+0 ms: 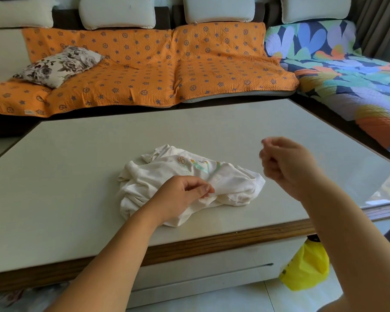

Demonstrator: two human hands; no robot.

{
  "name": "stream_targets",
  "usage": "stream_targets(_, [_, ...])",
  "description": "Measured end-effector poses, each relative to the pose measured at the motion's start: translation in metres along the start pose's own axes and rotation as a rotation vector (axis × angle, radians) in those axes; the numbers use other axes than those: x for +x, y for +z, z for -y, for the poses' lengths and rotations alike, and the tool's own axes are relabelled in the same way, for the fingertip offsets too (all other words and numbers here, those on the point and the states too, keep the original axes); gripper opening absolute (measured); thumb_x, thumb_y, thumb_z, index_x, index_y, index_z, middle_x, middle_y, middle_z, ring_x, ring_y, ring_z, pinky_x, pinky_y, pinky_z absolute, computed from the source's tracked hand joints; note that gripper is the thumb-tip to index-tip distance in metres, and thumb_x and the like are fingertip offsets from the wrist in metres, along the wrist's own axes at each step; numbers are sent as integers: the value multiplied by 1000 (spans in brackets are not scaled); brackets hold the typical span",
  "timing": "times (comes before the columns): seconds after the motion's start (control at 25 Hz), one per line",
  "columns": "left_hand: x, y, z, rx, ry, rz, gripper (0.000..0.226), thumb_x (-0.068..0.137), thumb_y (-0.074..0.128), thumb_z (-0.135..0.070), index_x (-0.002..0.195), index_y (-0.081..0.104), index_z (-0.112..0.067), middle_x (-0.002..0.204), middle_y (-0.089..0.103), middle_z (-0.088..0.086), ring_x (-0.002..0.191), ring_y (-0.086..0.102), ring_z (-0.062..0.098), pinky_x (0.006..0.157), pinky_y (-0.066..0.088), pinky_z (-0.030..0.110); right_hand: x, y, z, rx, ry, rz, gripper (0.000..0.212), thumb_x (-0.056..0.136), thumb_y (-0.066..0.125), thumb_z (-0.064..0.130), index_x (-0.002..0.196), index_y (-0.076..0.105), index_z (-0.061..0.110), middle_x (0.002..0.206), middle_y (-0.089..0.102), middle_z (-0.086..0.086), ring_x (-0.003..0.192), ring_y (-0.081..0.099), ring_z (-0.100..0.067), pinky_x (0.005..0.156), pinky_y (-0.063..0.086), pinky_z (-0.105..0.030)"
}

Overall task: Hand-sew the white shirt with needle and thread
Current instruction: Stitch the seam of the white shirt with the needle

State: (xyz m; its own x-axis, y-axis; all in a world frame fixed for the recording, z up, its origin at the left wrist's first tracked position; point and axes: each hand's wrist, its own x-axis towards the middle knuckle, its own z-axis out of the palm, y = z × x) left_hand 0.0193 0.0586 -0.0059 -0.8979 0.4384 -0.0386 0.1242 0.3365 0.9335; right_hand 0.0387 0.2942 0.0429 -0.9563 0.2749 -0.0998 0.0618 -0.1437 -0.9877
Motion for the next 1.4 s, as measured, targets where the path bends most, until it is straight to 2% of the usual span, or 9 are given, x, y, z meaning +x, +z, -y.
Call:
stream_targets(0.08, [0,2,0,28,16,-9,15,95,63,-23,91,76,-29,97,74,-14,98,65,-4,89,45,11,-3,1,-11,-745,-52,-83,15,100,45,17,103,59,14,80,66,2,73,61,-20,67,52,-34])
stream_targets(0.16, [-1,5,-3,77,46,14,12,91,65,-31,92,77,-31,103,68,-18,99,61,-7,88,42,8,-13,9,-15,-1078,-213,-168,20,101,42,21,112,59,17,96,60,9,98,58,-21,76,44,-32])
stream_targets(0.32, [-9,3,-14,229,66,191,32,82,77,-33,109,68,-46,121,52,-24,109,51,-10,93,39,6,-28,34,-15,-625,-309,14,13,99,48,18,100,61,20,93,69,13,65,61,-6,58,44,-24])
stream_targets(0.48, [-15,-18,-7,750,94,14,79,75,79,-36,136,30,-42,129,34,-16,122,30,4,106,29,23,-24,34,-22,-415,-239,-27,10,98,50,13,98,58,17,82,75,5,48,55,-10,47,42,-23])
stream_targets(0.68, [-18,-20,13,760,49,9,45,79,74,-49,119,56,-38,109,48,-18,110,40,4,103,37,27,-24,40,-31,-448,-134,148,7,97,54,15,94,60,15,79,75,3,48,56,-14,45,39,-26])
stream_targets(0.84, [-17,-19,20,634,59,10,37,81,66,-58,113,63,-39,104,53,-20,105,45,1,97,41,24,-29,50,-44,-728,-221,321,9,96,55,19,94,63,22,68,68,23,46,59,-2,45,39,-11])
stream_targets(0.92, [-15,-17,23,661,68,5,30,84,70,-48,111,63,-37,105,55,-19,104,47,2,97,43,26,-29,54,-54,-898,-254,390,7,95,58,26,95,64,30,60,64,18,49,59,2,52,42,-9])
stream_targets(1.08, [-9,-16,29,688,86,-37,16,88,68,-36,103,69,-28,104,59,-14,104,51,6,95,43,26,-18,53,-73,-973,-304,426,25,89,66,21,78,56,42,101,69,16,61,56,3,65,47,-14])
stream_targets(1.4, [-6,-24,32,375,-17,-76,10,95,61,-27,89,60,-35,80,62,-17,73,56,-7,66,40,10,-15,48,-86,-877,-513,499,17,83,73,20,77,62,31,105,63,23,62,50,-6,61,43,-14])
